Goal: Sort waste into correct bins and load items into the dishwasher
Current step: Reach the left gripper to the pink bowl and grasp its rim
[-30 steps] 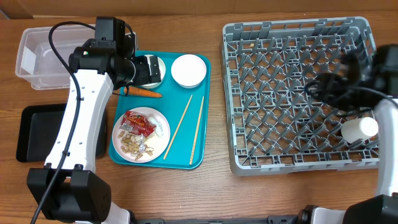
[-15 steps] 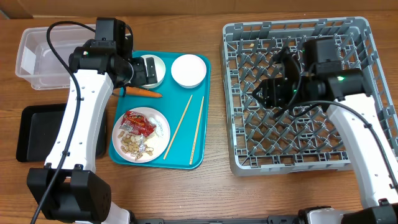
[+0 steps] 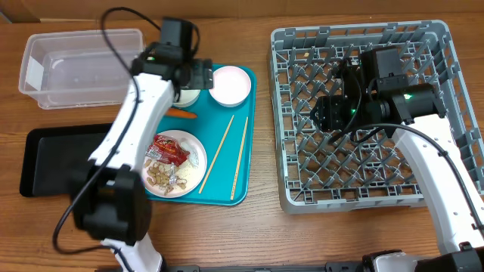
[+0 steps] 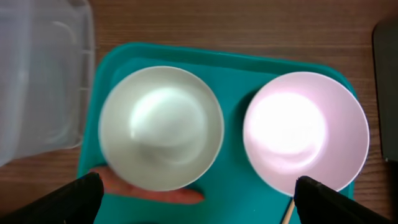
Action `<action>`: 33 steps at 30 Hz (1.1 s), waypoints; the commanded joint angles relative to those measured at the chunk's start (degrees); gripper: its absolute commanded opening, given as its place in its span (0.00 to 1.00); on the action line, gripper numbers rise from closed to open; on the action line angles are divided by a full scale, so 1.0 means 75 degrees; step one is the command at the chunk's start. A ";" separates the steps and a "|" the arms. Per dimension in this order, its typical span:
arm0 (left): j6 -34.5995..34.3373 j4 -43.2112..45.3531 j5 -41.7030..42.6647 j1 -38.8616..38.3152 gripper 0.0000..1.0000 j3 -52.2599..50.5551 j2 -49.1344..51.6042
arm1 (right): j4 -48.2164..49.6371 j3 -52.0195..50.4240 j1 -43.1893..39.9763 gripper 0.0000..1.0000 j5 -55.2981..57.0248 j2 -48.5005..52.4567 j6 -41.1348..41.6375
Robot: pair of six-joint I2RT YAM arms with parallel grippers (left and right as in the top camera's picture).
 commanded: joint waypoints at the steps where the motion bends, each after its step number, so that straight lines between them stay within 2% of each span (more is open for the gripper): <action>1: 0.0204 0.0262 0.0245 -0.0376 1.00 0.0085 0.0527 | 0.0003 -0.0029 0.0006 0.68 0.0090 -0.0117 0.0064; 13: 0.0207 0.0522 0.0277 -0.1306 0.97 0.0087 0.1119 | -0.0032 -0.0029 0.0006 0.68 0.0259 -0.0117 0.0061; 22: 0.0204 0.0874 0.0618 -0.1635 0.96 0.0085 0.1157 | -0.0055 -0.0029 0.0006 0.68 0.0259 -0.0117 0.0064; 33: 0.0207 0.1011 0.0632 -0.1734 0.94 0.0085 0.1982 | -0.0079 -0.0029 0.0006 0.68 0.0259 -0.0117 0.0064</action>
